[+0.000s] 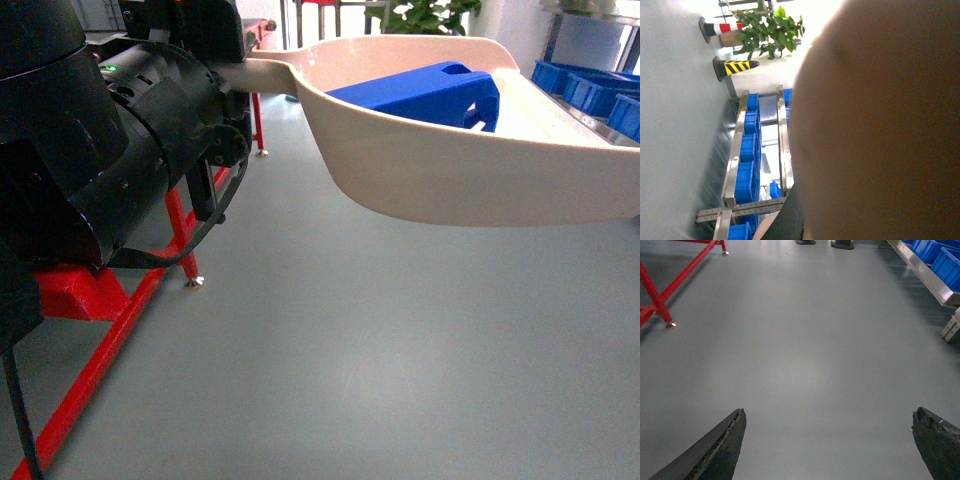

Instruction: Place part in tray to right shelf

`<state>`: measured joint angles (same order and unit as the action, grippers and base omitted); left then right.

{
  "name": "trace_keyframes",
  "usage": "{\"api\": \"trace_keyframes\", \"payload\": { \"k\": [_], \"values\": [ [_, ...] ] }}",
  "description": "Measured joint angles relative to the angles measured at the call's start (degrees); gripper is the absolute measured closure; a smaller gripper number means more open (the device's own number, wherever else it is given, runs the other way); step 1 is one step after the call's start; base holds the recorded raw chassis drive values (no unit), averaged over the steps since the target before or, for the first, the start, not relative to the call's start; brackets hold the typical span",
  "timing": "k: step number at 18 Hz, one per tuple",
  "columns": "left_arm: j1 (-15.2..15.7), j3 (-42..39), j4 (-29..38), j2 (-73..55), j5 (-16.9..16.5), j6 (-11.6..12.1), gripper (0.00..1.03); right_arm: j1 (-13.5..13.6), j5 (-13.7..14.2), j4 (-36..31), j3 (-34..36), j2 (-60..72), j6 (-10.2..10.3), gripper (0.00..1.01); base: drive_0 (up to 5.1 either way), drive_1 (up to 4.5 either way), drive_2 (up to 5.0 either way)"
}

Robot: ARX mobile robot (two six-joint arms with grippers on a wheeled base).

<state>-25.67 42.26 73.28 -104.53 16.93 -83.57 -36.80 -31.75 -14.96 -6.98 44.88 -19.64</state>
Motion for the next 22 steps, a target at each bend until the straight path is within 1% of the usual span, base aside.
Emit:
{"api": "trace_keyframes", "payload": {
  "k": [22],
  "values": [
    [0.0, 0.0, 0.0, 0.0, 0.0, 0.0, 0.9, 0.0, 0.0, 0.0, 0.0, 0.0, 0.0, 0.03, 0.0, 4.1, -4.2]
  ]
}}
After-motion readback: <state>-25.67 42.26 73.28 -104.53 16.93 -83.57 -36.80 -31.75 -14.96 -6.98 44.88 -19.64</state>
